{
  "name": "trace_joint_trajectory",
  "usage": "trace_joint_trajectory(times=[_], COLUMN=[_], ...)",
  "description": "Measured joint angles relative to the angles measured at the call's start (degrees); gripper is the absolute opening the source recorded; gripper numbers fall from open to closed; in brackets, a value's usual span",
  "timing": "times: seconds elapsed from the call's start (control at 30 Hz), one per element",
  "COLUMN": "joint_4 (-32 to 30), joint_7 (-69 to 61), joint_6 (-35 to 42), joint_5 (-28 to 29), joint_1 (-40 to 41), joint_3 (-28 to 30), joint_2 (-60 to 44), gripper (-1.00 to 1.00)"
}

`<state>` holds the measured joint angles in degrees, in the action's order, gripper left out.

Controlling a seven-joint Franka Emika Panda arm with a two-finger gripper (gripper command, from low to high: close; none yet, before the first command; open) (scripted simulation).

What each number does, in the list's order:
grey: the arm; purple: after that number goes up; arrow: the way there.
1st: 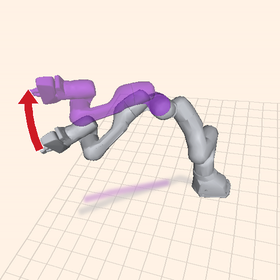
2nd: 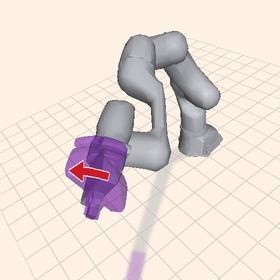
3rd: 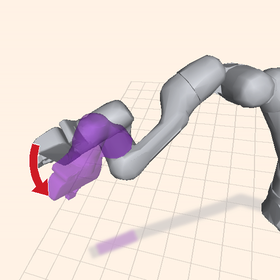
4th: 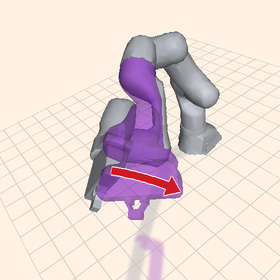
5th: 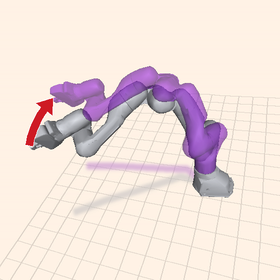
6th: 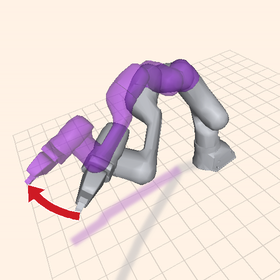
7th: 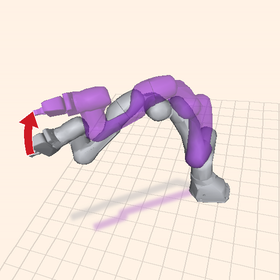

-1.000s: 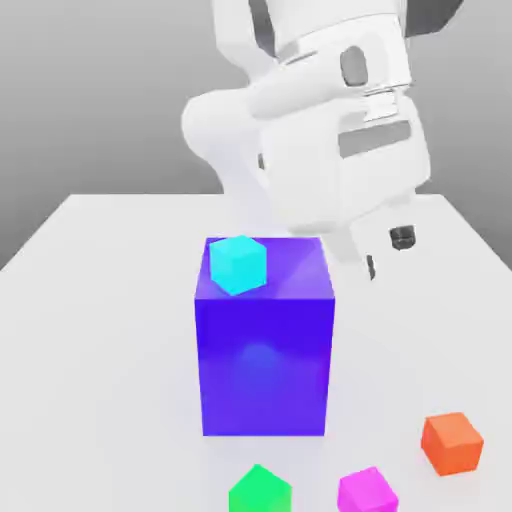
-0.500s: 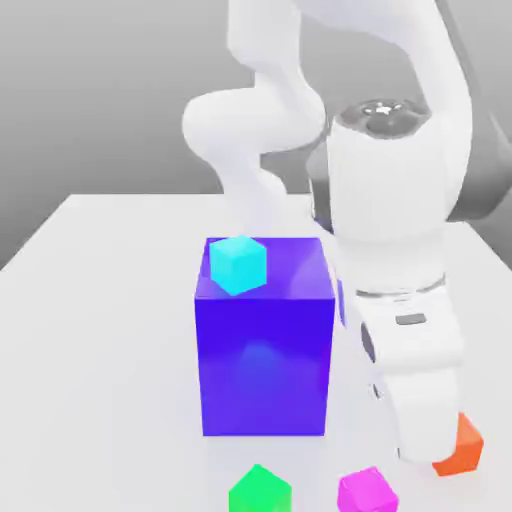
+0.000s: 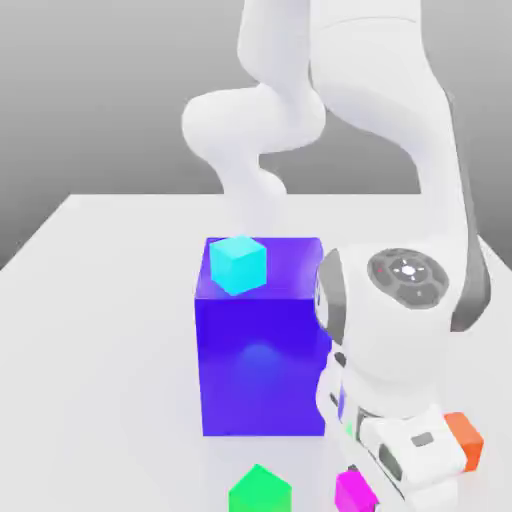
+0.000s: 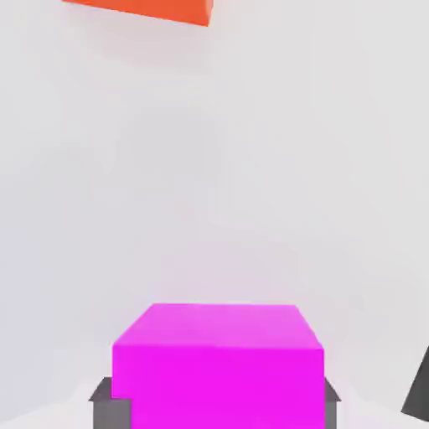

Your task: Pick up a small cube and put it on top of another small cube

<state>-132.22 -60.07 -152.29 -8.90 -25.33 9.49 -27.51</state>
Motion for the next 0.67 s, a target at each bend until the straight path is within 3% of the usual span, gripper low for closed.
trace_joint_trajectory(times=[0.1,0.4,0.53,0.57,0.67], joint_4=[-1.1,-4.8,-4.7,-4.6,-4.6], joint_7=[0.8,-4.1,-7.3,-8.1,-8.1], joint_6=[-3.8,4.2,-1.0,-2.4,-2.4], joint_5=[-0.8,2.4,-0.7,-1.7,-1.7], joint_1=[0.1,5.8,8.7,9.3,9.3], joint_3=[0.2,7.3,5.3,4.6,4.6], joint_2=[3.0,15.7,10.2,8.6,8.6], gripper=[-1.0,-1.0,-1.0,1.0,1.0])
